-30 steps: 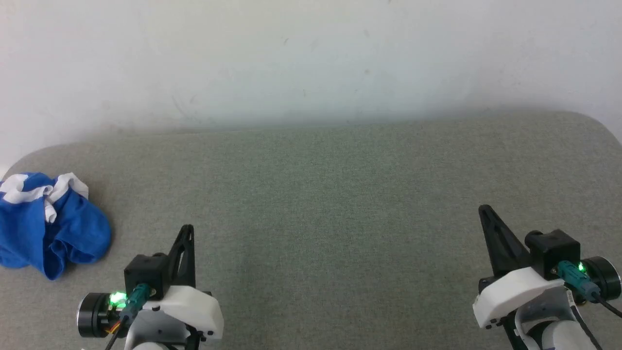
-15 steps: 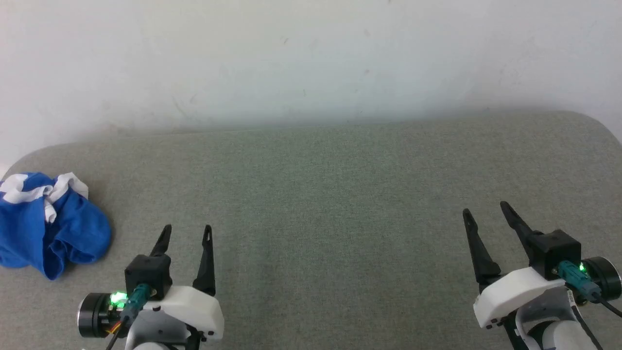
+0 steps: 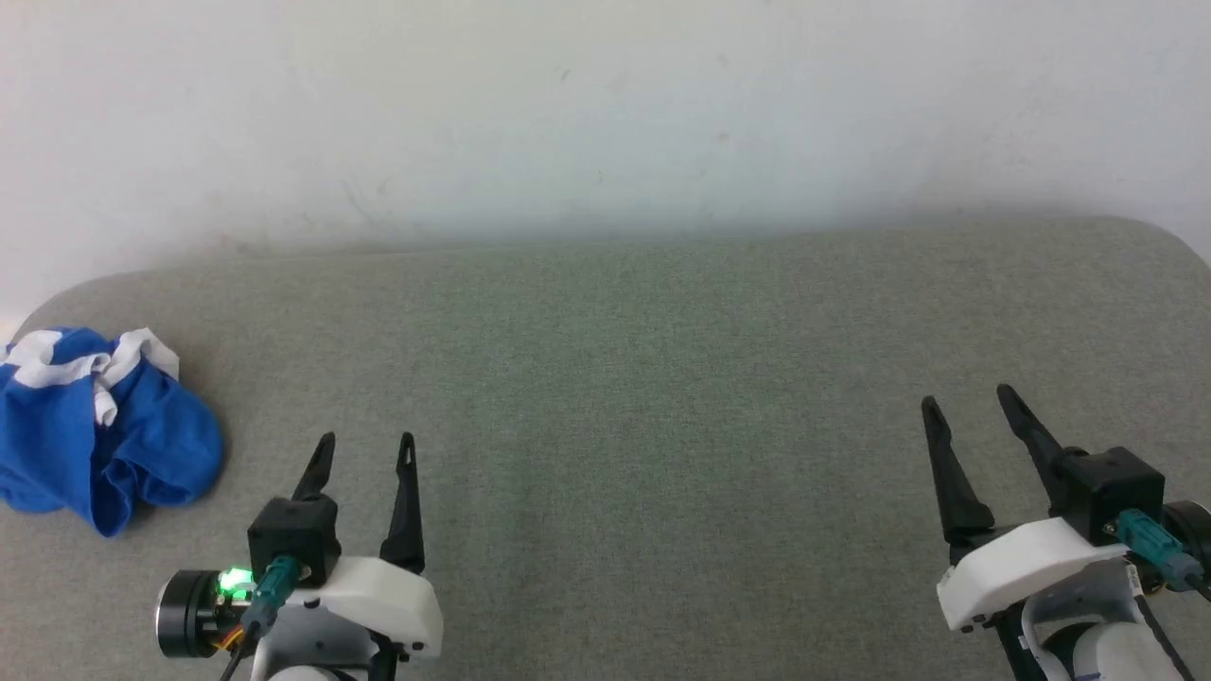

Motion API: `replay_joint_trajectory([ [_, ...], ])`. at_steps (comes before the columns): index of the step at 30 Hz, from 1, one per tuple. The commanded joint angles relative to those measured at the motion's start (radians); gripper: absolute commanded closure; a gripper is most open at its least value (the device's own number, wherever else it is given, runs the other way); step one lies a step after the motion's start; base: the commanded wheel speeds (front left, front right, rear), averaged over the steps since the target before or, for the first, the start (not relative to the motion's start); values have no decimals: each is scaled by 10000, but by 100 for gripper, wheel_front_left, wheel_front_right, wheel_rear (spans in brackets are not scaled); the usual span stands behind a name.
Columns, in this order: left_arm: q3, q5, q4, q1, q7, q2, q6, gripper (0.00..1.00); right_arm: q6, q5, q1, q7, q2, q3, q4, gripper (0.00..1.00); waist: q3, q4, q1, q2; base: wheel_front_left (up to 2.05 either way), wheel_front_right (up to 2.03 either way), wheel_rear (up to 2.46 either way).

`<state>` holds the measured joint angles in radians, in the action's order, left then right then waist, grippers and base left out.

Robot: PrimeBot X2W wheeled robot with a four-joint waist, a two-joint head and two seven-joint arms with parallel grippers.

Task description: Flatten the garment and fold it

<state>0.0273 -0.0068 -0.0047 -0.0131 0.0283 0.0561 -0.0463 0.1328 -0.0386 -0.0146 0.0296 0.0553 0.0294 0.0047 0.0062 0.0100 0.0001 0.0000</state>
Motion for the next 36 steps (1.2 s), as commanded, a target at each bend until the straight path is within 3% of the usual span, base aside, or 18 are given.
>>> replay_joint_trajectory([
  [1,42,20,-31,104,114,11,-125,0,-3,-136,95,104,-8,72,-101,0,19,64,0,0,0,0,0],
  [20,171,-11,-102,146,491,73,-667,0,-6,-318,248,480,-15,244,-280,0,106,1244,0,0,0,0,0],
  [36,200,-60,-148,154,825,73,-1104,0,-9,-457,395,814,-22,476,-399,0,246,2646,0,0,0,0,0],
])
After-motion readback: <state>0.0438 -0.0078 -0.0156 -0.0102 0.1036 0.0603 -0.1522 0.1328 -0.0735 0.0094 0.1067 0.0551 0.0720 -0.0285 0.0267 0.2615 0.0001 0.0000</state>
